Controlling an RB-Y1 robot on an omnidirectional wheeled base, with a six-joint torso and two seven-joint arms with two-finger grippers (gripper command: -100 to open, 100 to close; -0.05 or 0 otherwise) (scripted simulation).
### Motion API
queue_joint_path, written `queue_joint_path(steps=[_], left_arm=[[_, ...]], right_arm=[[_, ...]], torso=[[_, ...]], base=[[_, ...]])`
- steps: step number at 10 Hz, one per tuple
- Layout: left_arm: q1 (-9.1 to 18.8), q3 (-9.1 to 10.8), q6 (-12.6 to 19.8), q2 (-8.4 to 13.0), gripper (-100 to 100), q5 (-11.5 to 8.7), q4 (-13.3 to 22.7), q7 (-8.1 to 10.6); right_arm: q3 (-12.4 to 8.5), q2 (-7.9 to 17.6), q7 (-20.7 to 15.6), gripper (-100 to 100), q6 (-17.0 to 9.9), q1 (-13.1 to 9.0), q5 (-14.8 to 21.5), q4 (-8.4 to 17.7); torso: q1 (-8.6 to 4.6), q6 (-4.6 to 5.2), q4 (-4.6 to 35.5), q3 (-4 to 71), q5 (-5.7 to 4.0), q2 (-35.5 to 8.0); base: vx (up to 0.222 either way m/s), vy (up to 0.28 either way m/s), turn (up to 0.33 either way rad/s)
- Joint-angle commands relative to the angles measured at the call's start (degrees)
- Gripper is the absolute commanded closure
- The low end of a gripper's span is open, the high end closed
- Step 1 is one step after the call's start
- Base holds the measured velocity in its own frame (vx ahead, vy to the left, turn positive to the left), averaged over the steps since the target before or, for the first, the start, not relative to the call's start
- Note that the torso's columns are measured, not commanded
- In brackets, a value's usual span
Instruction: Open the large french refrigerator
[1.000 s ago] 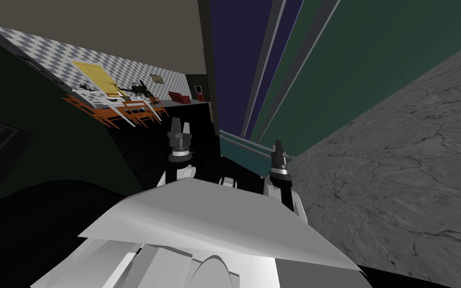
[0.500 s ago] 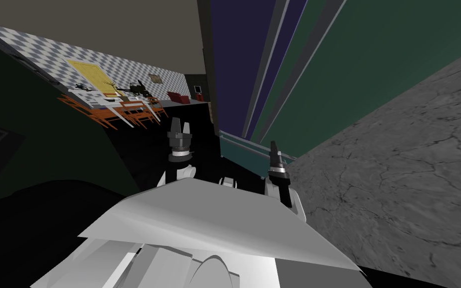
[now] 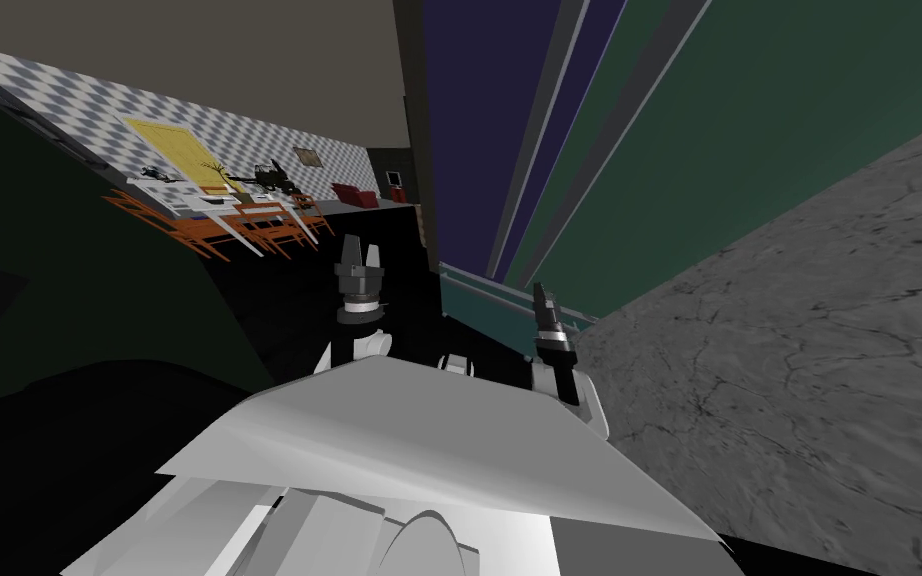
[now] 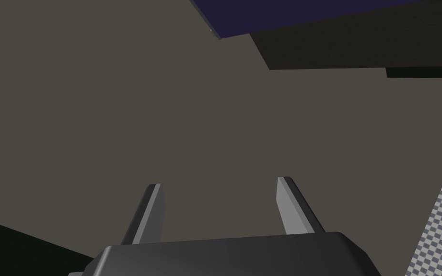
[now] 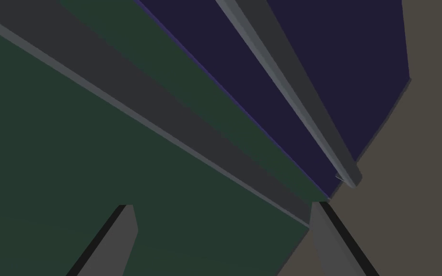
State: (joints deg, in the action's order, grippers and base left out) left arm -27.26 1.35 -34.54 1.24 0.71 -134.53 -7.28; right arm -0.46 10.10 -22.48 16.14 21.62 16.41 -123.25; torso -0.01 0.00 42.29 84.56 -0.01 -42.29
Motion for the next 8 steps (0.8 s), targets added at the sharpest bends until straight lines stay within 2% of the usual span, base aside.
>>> queue_joint_path(steps=[1, 8], left_arm=[[0.00, 0.00, 0.00, 0.00, 0, 0.00, 0.00, 0.00], [0.00, 0.00, 0.00, 0.00, 0, 0.00, 0.00, 0.00]], right_arm=[[-0.09, 0.20, -4.18, -100, -1.28, -1.10, 2.01, 1.50], [-0.54, 0.57, -14.06, -100, -4.28, -3.73, 6.15, 4.78]], torso=[[0.00, 0.00, 0.00, -0.01, 0.01, -0.03], [-0.02, 0.00, 0.00, 0.00, 0.00, -0.01]], base=[[0.034, 0.036, -0.021], [0.041, 0.048, -0.018]])
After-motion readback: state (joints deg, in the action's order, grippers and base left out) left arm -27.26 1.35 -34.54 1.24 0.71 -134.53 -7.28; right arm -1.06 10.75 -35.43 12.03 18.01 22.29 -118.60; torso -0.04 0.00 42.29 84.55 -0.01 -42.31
